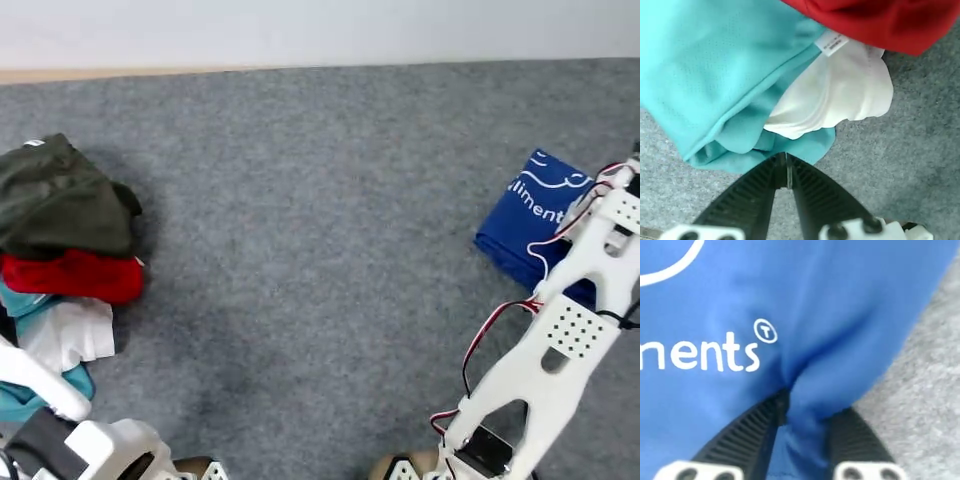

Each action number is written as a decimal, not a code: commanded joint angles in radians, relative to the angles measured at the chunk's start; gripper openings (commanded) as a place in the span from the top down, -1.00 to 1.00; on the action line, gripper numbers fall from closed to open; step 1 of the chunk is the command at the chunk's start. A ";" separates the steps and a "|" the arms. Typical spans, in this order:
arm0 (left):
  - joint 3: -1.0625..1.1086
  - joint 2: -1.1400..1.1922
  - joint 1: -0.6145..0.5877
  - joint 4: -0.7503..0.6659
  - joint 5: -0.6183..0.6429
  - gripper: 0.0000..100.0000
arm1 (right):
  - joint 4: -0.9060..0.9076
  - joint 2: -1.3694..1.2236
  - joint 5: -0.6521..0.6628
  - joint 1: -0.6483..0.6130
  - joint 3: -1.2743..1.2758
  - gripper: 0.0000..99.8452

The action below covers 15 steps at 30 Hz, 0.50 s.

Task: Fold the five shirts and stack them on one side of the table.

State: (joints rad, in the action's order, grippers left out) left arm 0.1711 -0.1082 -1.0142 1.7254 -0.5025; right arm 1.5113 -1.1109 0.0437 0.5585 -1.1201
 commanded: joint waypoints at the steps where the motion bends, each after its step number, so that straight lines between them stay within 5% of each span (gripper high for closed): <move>1: -0.004 -0.046 0.000 0.029 -0.009 0.99 | 0.021 0.024 0.069 0.005 -0.034 0.97; 15: -0.004 -0.046 0.023 0.028 -0.009 0.99 | 0.124 0.105 0.330 0.203 -0.032 0.98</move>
State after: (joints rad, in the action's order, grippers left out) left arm 0.1711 -0.1082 -1.0142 1.7254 -0.5025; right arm 1.6080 -1.0848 0.3092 0.6905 -1.1247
